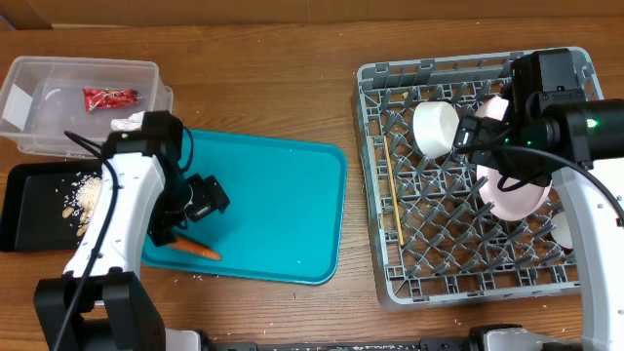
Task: Sort waste into correct bins and load items into the dishwasher
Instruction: 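Reach the left gripper to the carrot on the teal tray and grasp it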
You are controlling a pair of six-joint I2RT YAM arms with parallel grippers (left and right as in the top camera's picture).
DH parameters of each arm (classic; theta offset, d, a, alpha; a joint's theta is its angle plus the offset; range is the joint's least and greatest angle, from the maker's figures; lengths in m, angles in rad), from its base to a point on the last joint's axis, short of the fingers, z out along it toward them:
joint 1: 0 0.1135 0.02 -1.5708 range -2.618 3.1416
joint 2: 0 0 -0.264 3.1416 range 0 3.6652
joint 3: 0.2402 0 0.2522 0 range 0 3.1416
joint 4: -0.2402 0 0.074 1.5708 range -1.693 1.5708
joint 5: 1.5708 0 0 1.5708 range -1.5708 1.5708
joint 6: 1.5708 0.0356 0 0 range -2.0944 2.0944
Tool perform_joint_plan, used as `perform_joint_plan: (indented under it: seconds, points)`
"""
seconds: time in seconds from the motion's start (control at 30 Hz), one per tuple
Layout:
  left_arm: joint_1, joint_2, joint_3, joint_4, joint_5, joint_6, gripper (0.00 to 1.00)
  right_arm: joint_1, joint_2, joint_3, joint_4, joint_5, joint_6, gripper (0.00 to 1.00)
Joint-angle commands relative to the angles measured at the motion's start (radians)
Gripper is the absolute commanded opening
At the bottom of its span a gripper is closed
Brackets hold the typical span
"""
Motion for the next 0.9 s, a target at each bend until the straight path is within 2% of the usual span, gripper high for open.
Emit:
perform_joint_plan:
  seconds: [0.0,0.33,0.87]
  points:
    - [-0.005,0.002,-0.062,0.062,-0.102,-0.084,1.0,-0.005,0.002,-0.002,0.005,0.006,-0.01,1.0]
    - [0.016,0.002,-0.2,0.221,-0.142,-0.182,1.0,-0.005,0.028,-0.003,-0.002,0.014,-0.01,1.0]
    - [0.041,0.002,-0.371,0.467,-0.144,-0.205,1.0,-0.005,0.028,-0.003,-0.003,0.033,-0.01,1.0]
